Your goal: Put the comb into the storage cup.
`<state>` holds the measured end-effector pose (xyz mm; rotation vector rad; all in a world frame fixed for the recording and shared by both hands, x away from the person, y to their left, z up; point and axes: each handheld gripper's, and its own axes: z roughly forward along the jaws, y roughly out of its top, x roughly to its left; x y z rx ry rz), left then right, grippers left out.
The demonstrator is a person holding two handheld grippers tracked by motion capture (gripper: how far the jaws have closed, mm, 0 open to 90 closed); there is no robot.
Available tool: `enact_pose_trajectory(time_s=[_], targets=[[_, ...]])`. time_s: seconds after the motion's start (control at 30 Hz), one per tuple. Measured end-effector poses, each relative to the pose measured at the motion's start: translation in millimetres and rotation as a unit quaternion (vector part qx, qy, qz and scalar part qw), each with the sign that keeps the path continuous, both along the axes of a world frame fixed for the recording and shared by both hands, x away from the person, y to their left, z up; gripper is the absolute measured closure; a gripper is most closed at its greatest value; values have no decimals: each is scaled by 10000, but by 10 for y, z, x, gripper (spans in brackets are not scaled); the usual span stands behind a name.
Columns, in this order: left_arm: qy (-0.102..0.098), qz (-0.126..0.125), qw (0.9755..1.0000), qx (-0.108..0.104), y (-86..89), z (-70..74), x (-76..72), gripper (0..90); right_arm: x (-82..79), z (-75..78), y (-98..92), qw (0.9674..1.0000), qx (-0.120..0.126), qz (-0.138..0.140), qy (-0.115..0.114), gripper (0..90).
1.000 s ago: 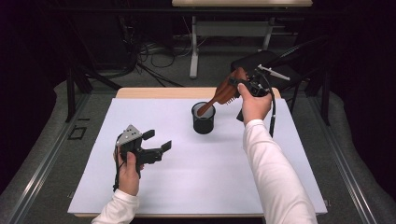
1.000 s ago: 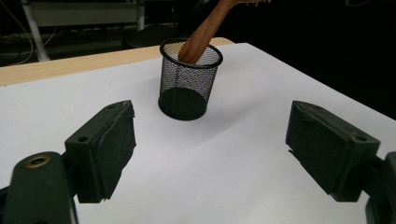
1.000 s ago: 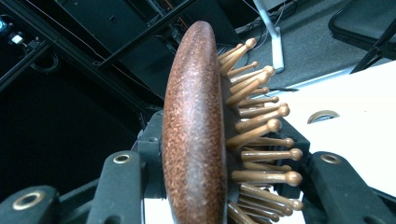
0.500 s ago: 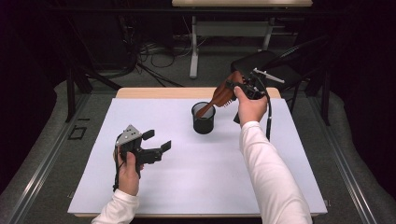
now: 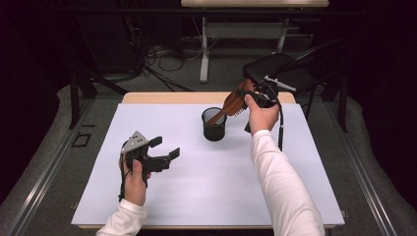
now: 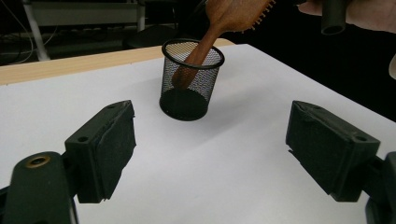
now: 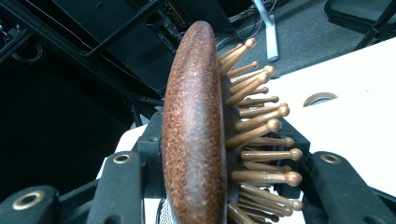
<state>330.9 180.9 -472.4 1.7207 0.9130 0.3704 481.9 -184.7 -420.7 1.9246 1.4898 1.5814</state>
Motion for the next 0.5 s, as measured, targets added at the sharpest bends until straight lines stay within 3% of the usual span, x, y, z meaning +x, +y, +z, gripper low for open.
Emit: enact_pose_trajectory(time_s=[0.5], targets=[[22, 0, 10000, 0, -2, -11, 9, 160, 31, -119, 31, 9999, -87, -10, 56, 494]])
